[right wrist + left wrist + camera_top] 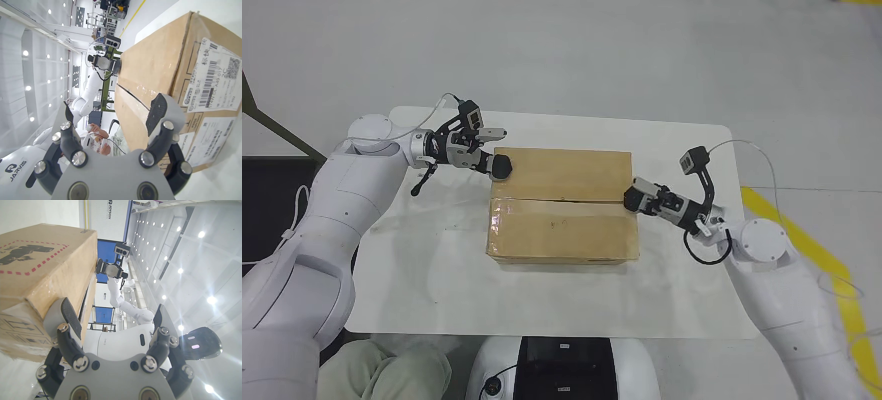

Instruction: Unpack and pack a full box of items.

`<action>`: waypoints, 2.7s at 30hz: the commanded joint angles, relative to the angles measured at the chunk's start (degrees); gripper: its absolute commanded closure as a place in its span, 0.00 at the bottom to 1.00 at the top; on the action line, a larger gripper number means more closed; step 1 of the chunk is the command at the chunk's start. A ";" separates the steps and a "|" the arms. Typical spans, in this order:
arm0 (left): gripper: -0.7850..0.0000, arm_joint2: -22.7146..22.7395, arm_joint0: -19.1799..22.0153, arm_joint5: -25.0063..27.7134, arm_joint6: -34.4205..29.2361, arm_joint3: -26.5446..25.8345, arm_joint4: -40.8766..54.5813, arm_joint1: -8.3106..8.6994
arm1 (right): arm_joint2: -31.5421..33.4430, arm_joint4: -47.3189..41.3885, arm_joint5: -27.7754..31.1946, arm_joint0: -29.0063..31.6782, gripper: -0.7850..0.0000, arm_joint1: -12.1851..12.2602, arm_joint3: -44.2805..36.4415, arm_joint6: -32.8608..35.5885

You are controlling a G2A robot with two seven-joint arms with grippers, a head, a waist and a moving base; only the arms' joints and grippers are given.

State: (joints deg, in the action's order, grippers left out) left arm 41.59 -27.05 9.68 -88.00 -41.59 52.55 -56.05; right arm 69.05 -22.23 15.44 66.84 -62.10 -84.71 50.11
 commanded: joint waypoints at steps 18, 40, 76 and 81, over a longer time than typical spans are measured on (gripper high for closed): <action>0.00 4.87 -1.90 0.74 3.08 -3.61 2.42 1.23 | 0.34 -0.51 -1.32 -0.58 0.00 -0.02 0.15 0.84; 0.00 28.74 -23.10 -0.38 18.66 -20.28 -0.07 10.06 | 0.34 -0.51 -1.32 -0.58 0.00 -0.02 0.15 0.84; 0.00 55.36 -59.76 3.67 46.45 -51.06 3.80 12.63 | 0.34 -0.51 -1.32 -0.58 0.00 -0.02 0.15 0.84; 0.00 60.15 -68.26 5.51 51.22 -58.03 2.43 12.06 | 0.34 -0.51 -1.32 -0.58 0.00 -0.02 0.15 0.84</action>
State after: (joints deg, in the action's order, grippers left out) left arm 100.87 -93.38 15.11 -37.67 -98.15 55.69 -43.89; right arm 69.39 -22.73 14.11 66.26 -62.12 -84.56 50.95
